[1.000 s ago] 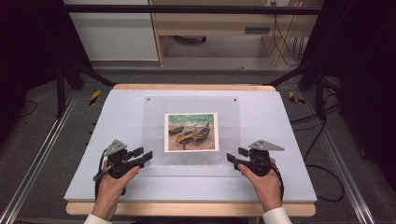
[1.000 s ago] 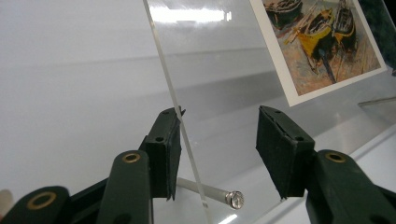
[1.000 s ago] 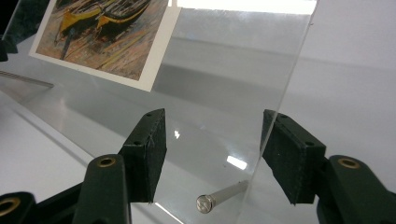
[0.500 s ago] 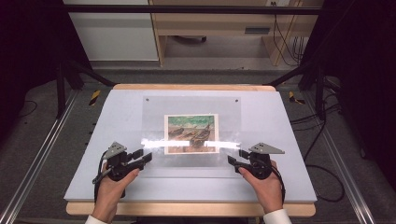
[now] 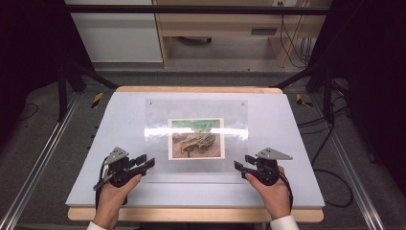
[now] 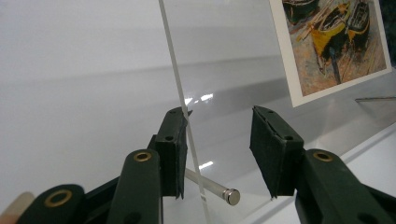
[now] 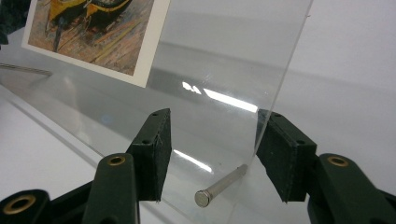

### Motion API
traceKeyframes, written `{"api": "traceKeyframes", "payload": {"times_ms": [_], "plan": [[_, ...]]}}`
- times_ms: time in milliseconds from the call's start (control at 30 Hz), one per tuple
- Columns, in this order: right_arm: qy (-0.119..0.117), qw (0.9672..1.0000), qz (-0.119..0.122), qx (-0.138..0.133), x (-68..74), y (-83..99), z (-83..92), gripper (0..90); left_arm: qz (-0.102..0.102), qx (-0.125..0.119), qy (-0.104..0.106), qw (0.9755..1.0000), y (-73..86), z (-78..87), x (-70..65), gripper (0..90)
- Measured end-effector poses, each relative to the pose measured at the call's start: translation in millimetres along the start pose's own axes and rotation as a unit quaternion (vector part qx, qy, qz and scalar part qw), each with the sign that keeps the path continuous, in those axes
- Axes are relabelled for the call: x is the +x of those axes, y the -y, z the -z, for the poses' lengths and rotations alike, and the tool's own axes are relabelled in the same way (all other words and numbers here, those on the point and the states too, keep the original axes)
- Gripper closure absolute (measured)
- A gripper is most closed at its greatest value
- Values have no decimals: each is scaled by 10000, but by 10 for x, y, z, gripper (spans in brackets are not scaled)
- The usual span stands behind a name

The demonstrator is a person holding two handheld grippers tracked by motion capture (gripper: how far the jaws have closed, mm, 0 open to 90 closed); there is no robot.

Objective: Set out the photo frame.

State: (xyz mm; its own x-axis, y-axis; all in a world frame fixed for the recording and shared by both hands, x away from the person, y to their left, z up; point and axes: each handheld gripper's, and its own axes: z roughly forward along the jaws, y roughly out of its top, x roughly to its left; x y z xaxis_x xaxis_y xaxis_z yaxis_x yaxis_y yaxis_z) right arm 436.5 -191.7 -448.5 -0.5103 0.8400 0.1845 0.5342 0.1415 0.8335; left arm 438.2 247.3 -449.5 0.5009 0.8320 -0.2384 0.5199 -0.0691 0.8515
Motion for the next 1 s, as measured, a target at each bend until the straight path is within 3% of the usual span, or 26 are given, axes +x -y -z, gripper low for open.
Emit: {"api": "traceKeyframes", "payload": {"times_ms": [1000], "plan": [[50, 10000, 30, 8, 27, 69, 74, 534, -107, 79, -58, 9999, 50, 73, -39, 612]]}}
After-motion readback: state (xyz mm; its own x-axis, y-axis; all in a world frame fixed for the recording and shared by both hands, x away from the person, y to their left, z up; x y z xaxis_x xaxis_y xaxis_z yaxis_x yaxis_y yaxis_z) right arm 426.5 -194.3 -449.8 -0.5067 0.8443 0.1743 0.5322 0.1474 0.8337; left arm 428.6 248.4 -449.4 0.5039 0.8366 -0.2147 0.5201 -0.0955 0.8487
